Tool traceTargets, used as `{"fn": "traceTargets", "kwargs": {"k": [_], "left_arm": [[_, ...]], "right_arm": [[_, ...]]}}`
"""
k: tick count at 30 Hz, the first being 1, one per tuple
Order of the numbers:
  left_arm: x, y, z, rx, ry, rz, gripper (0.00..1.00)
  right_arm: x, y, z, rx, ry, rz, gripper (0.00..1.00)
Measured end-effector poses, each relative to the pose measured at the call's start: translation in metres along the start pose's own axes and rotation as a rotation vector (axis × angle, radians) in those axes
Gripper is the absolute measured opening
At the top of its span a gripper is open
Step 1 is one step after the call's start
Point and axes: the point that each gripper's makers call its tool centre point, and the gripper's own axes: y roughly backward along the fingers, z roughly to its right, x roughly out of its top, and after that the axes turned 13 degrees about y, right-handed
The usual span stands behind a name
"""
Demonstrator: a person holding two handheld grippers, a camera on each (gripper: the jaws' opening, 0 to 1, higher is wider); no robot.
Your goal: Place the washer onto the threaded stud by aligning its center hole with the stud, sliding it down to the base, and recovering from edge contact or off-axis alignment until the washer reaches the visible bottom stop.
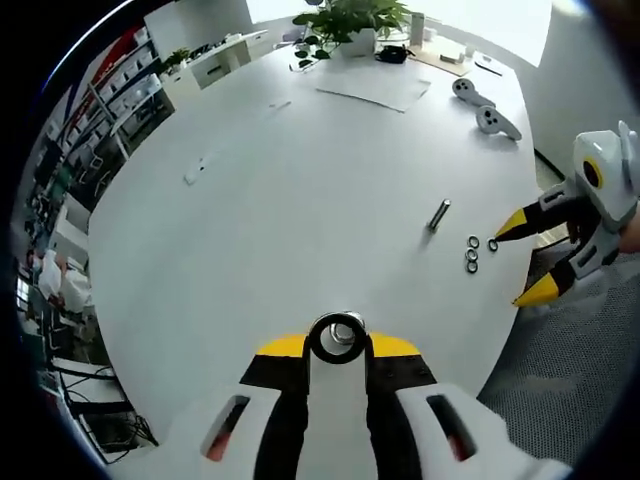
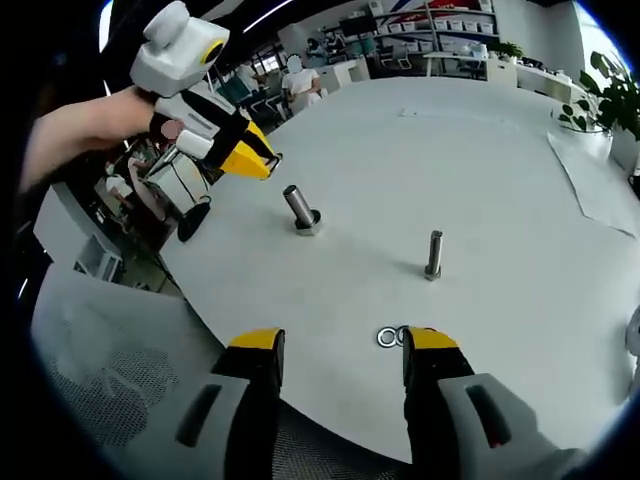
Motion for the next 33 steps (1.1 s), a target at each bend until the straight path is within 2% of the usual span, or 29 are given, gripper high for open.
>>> {"fn": "traceTargets", "kwargs": {"k": [10,23,33], "left_arm": [[-0.007,-0.022,0.002,-0.006,-0.01,-0.034,0.18],[-0.01,-0.037,0.004,-0.009,-0.045,-0.078,0.18],[-0.022,-0.059,0.004,-0.001,-0.065,-0.112,0.19]], "right_arm": [[-0.002,0.001,0.001,0.003,-0.019,-0.007,0.5],[0.003,0.004,0.005,-0.008,-0.034,0.013,0.5],[0.002,0.003,0.001,0.002,-0.016,0.004,0.5]]}}
